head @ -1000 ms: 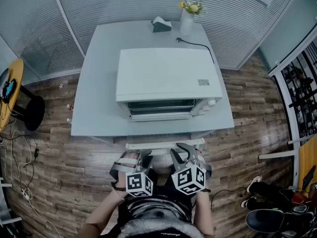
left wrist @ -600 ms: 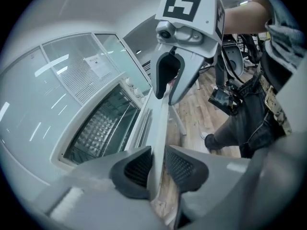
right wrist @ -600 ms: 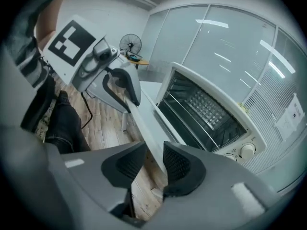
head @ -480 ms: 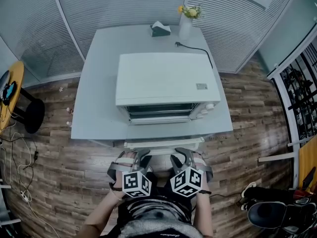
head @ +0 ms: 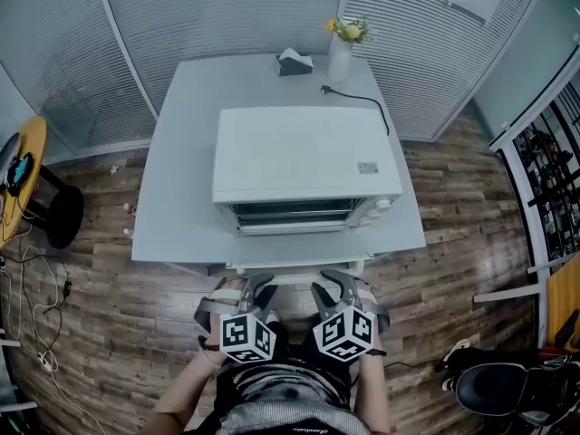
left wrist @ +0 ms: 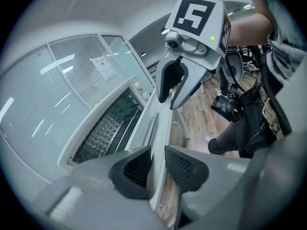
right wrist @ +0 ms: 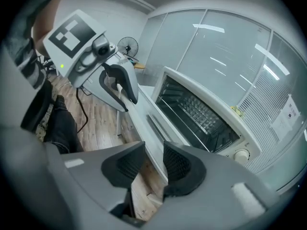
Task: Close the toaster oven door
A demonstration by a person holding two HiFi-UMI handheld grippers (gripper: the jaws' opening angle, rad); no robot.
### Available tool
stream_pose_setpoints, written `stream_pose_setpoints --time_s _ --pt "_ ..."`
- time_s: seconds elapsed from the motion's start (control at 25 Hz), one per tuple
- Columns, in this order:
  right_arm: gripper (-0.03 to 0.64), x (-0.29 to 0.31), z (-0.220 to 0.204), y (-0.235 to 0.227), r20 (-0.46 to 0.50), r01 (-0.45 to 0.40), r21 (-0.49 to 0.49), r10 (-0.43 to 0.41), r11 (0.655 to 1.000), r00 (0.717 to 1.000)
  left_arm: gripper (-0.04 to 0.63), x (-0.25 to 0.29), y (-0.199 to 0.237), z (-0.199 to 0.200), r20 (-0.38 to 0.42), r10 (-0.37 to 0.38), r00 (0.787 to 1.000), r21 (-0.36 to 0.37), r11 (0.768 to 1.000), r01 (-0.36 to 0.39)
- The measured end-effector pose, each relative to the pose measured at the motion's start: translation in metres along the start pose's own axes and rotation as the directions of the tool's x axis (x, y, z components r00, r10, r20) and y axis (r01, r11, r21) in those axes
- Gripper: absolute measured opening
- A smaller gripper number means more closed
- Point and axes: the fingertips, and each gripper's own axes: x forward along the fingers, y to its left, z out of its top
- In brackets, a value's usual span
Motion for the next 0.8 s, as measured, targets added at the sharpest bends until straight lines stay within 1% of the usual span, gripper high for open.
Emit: stream_pose_setpoints --time_s 0.48,0.8 --pt "0.129 -0.003 0.024 -0.032 0.111 0.039 0.072 -0.047 0.997 0.993 0.104 -0.004 0.038 0.012 0.037 0.09 0.995 -0.012 0.996 -0.089" --pt "0.13 -0.001 0.041 -0.056 0.167 0.052 0.095 -0.067 0.994 0.984 0.107 -0.005 0.067 0.019 0.06 0.143 0.988 -0.032 0.989 -0.141"
